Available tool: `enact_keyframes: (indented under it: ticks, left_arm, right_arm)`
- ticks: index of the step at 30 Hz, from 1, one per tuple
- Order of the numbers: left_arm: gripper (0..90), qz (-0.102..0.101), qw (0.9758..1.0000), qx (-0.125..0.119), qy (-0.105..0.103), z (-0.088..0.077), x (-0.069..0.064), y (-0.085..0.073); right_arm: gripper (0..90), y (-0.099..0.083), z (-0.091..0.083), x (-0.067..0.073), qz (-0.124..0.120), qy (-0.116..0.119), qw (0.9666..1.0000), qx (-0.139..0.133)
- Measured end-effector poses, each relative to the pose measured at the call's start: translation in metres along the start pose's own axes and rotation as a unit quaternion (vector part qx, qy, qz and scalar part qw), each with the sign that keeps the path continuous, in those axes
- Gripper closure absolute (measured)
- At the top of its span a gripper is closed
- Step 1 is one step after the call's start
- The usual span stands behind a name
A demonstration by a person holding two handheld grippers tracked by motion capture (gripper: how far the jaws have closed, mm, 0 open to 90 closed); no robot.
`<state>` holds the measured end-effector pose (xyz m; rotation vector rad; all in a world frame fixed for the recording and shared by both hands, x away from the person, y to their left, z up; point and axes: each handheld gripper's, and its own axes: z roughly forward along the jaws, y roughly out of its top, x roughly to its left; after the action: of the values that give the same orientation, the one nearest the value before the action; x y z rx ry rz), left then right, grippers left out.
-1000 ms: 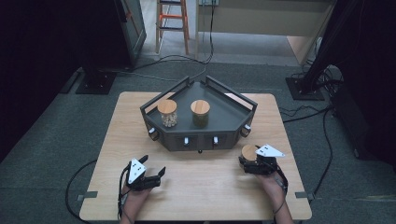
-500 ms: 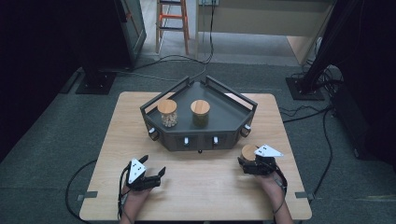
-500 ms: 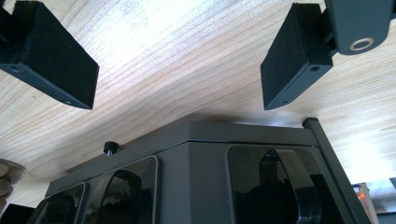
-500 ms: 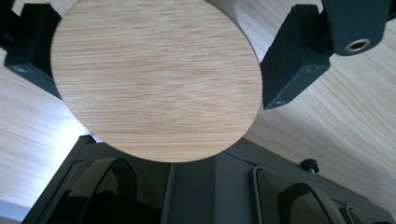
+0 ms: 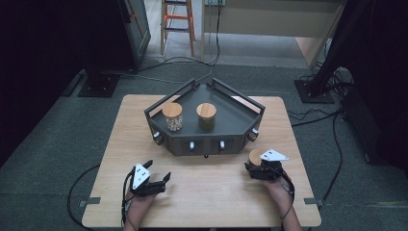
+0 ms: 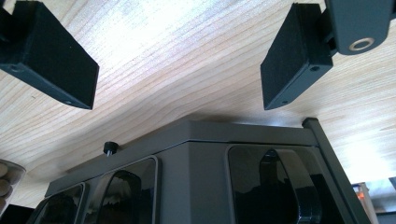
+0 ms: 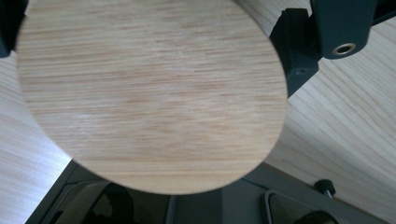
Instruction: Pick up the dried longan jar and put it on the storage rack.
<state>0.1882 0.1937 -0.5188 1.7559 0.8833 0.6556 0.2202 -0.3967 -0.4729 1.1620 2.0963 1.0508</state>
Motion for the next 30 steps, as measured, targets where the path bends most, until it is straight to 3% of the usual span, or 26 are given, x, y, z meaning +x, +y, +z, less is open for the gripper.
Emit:
enact_keyframes:
  ticks: [19,26,30]
  left_arm:
    - [11.4,0.0,1.0,0.0,0.001,0.0,0.0,0.0]
    - [11.4,0.0,1.0,0.0,0.001,0.0,0.0,0.0]
    - [11.4,0.0,1.0,0.0,0.001,0.0,0.0,0.0]
  right_arm:
    - [24.7,0.001,0.002,0.002,0.013,-0.004,0.9999,-0.001]
    - [24.9,-0.008,-0.007,-0.002,0.036,0.002,0.9984,-0.042]
    - [24.9,-0.009,-0.01,-0.003,0.036,0.004,0.9982,-0.048]
